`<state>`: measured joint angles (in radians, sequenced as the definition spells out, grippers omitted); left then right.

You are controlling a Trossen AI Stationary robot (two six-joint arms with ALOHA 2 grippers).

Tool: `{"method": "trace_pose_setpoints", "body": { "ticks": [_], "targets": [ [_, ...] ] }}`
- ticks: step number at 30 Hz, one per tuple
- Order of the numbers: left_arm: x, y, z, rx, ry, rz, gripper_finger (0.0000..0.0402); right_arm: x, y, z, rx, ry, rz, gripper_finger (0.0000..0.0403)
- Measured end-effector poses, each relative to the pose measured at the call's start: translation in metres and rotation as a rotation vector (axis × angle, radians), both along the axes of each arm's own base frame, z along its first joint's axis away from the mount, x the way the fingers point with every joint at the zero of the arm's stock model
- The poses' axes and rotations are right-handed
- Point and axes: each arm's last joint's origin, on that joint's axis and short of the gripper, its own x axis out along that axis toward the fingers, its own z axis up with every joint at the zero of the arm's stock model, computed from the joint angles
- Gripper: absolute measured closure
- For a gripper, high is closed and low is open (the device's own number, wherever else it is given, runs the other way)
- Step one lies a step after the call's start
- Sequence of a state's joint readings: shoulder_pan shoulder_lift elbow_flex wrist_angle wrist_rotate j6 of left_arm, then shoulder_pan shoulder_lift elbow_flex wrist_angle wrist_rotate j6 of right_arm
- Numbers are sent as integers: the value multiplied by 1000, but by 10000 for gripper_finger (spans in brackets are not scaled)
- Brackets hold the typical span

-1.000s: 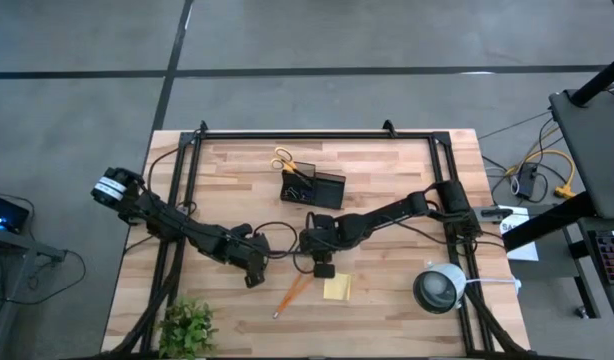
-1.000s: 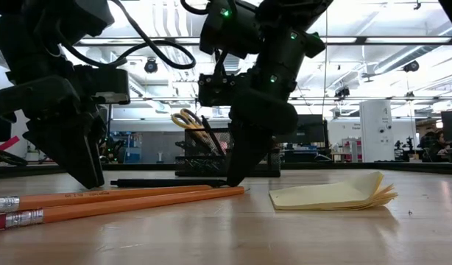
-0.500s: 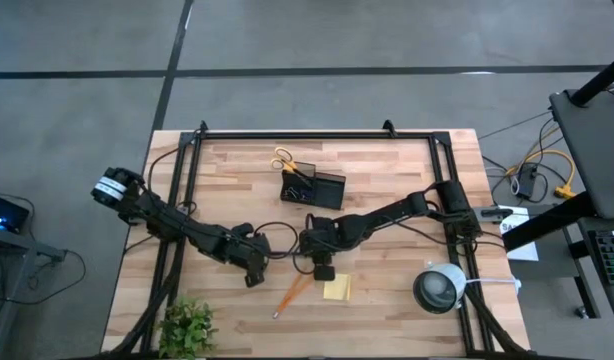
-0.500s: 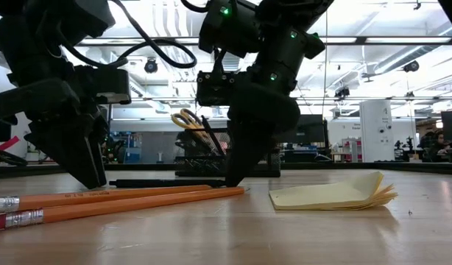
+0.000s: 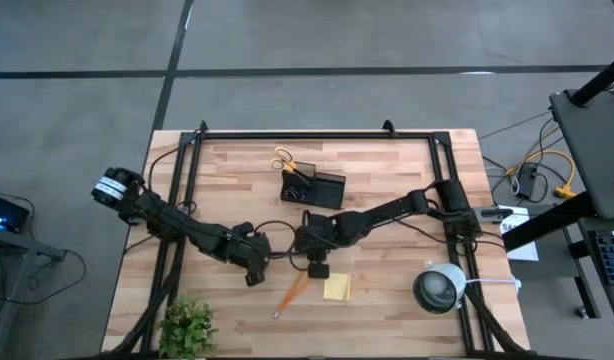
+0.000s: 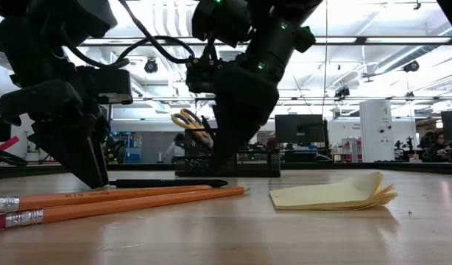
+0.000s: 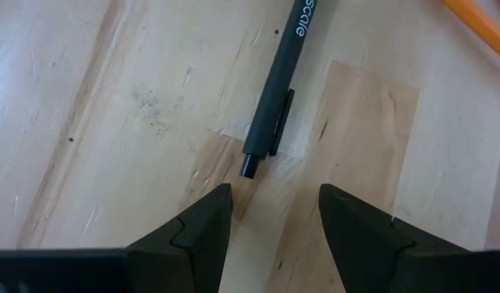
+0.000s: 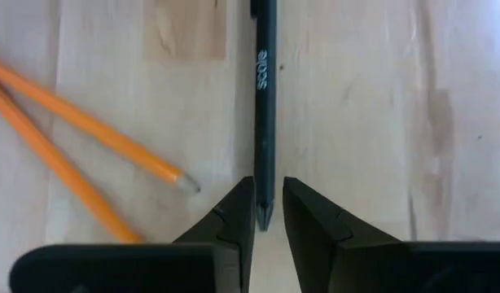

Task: Pick and place office supplies into organizer
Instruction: Put the black pen into the black organizer bin

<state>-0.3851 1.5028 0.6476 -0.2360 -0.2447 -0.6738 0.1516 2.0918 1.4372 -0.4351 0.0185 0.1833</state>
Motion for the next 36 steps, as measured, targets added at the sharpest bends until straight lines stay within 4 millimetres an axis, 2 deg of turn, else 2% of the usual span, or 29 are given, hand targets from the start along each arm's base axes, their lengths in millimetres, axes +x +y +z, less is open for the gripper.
{"method": "trace_pose_setpoints", "body": {
  "ticks": [12,22,36],
  "targets": [
    [1,0,0,-2,-8,-1,228,1,0,-18,33,55,18,350],
    [1,1,0,12,-7,-23,228,3,-6,-21,34,51,3,383],
    [6,8,6,121,-31,-86,228,-1,-10,-28,24,65,0,388]
  ]
}}
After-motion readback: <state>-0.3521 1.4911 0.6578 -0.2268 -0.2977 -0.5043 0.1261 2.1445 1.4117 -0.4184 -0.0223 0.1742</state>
